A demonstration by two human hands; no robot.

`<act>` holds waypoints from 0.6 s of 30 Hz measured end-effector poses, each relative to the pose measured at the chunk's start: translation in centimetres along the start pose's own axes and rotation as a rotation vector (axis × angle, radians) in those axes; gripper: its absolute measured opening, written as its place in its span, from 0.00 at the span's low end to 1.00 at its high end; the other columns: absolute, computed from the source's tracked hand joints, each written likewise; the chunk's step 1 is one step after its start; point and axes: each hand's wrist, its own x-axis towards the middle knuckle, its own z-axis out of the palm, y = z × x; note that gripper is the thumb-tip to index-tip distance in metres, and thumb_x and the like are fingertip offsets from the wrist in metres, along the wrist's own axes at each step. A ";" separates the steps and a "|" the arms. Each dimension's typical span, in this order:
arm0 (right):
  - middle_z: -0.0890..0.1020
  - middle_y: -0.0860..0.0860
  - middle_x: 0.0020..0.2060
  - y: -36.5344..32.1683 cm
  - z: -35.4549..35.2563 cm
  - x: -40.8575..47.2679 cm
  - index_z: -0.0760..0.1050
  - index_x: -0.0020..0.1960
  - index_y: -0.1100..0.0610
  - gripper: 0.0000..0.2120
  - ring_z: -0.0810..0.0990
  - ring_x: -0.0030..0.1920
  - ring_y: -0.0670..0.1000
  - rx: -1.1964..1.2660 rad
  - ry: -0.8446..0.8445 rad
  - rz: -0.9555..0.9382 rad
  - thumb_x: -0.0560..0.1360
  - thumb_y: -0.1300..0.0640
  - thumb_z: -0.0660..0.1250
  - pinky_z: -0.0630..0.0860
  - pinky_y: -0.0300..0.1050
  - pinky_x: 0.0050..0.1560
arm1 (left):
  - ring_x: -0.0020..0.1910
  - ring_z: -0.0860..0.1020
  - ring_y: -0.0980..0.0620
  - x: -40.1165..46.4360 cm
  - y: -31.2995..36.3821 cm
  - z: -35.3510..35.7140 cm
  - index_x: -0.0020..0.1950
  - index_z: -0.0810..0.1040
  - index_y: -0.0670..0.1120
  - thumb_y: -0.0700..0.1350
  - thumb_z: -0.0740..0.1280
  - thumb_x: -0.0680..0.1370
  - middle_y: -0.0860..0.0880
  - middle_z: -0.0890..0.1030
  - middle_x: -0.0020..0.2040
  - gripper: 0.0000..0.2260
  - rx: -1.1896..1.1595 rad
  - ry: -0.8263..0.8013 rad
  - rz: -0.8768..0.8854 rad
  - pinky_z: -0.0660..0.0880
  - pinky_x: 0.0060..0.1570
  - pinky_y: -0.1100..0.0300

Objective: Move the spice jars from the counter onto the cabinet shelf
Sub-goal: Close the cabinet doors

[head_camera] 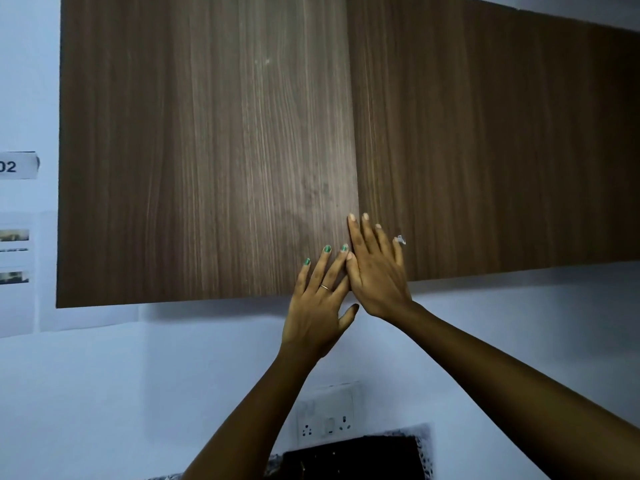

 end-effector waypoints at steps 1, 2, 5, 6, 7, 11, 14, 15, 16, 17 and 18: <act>0.43 0.51 0.77 0.3 0.3 0.3 0.31 0.72 0.45 0.29 0.45 0.77 0.56 -0.021 -0.018 0.003 0.81 0.48 0.47 0.42 0.58 0.74 | 0.74 0.61 0.43 0.1 -0.1 0.4 0.73 0.66 0.46 0.58 0.64 0.75 0.45 0.64 0.75 0.29 0.008 -0.016 -0.003 0.57 0.70 0.43; 0.41 0.51 0.77 0.6 0.6 0.5 0.30 0.72 0.45 0.29 0.43 0.77 0.56 -0.041 -0.041 0.009 0.81 0.46 0.47 0.41 0.60 0.73 | 0.74 0.60 0.43 0.2 -0.1 0.8 0.73 0.66 0.47 0.59 0.64 0.75 0.45 0.63 0.75 0.29 0.013 -0.030 -0.007 0.57 0.70 0.43; 0.38 0.52 0.77 1.4 1.6 1.1 0.28 0.71 0.45 0.30 0.39 0.76 0.57 -0.080 -0.084 0.021 0.81 0.44 0.46 0.38 0.62 0.72 | 0.74 0.61 0.42 0.4 -0.2 1.7 0.72 0.67 0.47 0.60 0.65 0.75 0.45 0.64 0.74 0.30 0.017 -0.068 -0.021 0.58 0.70 0.42; 0.37 0.52 0.76 1.5 1.9 1.3 0.28 0.71 0.45 0.30 0.38 0.76 0.57 -0.082 -0.087 0.021 0.80 0.43 0.46 0.37 0.62 0.72 | 0.74 0.61 0.42 0.5 -0.1 2.0 0.72 0.68 0.47 0.60 0.65 0.75 0.44 0.64 0.74 0.30 0.017 -0.078 -0.028 0.59 0.69 0.42; 0.37 0.52 0.76 1.6 2.2 1.4 0.28 0.71 0.45 0.30 0.38 0.76 0.57 -0.081 -0.087 0.021 0.80 0.43 0.46 0.36 0.63 0.72 | 0.74 0.61 0.42 0.5 -0.1 2.2 0.72 0.67 0.47 0.61 0.65 0.74 0.44 0.64 0.74 0.30 0.017 -0.088 -0.038 0.59 0.69 0.42; 0.36 0.53 0.76 2.0 3.6 1.7 0.27 0.71 0.47 0.30 0.35 0.76 0.56 -0.117 -0.069 0.020 0.80 0.43 0.45 0.34 0.61 0.71 | 0.74 0.60 0.42 0.8 -0.1 2.9 0.73 0.66 0.47 0.62 0.62 0.75 0.45 0.63 0.75 0.31 0.035 -0.127 -0.063 0.56 0.70 0.42; 0.35 0.53 0.76 2.3 4.6 2.1 0.27 0.71 0.48 0.31 0.34 0.75 0.56 -0.091 -0.079 0.017 0.80 0.44 0.45 0.35 0.60 0.72 | 0.74 0.59 0.41 0.9 0.0 3.7 0.73 0.65 0.47 0.63 0.61 0.75 0.45 0.62 0.75 0.32 0.036 -0.155 -0.074 0.54 0.70 0.42; 0.34 0.53 0.76 2.3 4.9 2.2 0.26 0.71 0.48 0.31 0.33 0.75 0.56 -0.088 -0.083 0.017 0.80 0.44 0.45 0.35 0.60 0.72 | 0.74 0.59 0.41 1.0 -0.1 3.9 0.73 0.66 0.46 0.64 0.60 0.75 0.44 0.62 0.75 0.32 0.036 -0.159 -0.077 0.54 0.70 0.42; 0.34 0.53 0.75 2.3 5.3 2.3 0.26 0.71 0.49 0.31 0.32 0.75 0.56 -0.085 -0.078 0.019 0.81 0.44 0.45 0.35 0.60 0.72 | 0.74 0.59 0.41 1.0 -0.1 4.2 0.73 0.66 0.46 0.64 0.60 0.75 0.44 0.62 0.75 0.32 0.039 -0.158 -0.078 0.54 0.70 0.42; 0.32 0.52 0.74 2.4 5.7 2.4 0.26 0.71 0.49 0.31 0.31 0.74 0.56 -0.083 -0.065 0.025 0.81 0.44 0.45 0.35 0.59 0.72 | 0.74 0.59 0.41 1.0 -0.2 4.5 0.73 0.66 0.46 0.65 0.60 0.74 0.44 0.62 0.75 0.33 0.046 -0.156 -0.077 0.54 0.70 0.42; 0.31 0.51 0.73 2.5 6.1 2.5 0.26 0.71 0.49 0.31 0.30 0.74 0.55 -0.081 -0.048 0.031 0.81 0.44 0.45 0.34 0.59 0.72 | 0.74 0.59 0.41 1.0 -0.3 4.8 0.73 0.66 0.46 0.66 0.59 0.74 0.44 0.62 0.75 0.33 0.052 -0.153 -0.074 0.54 0.70 0.41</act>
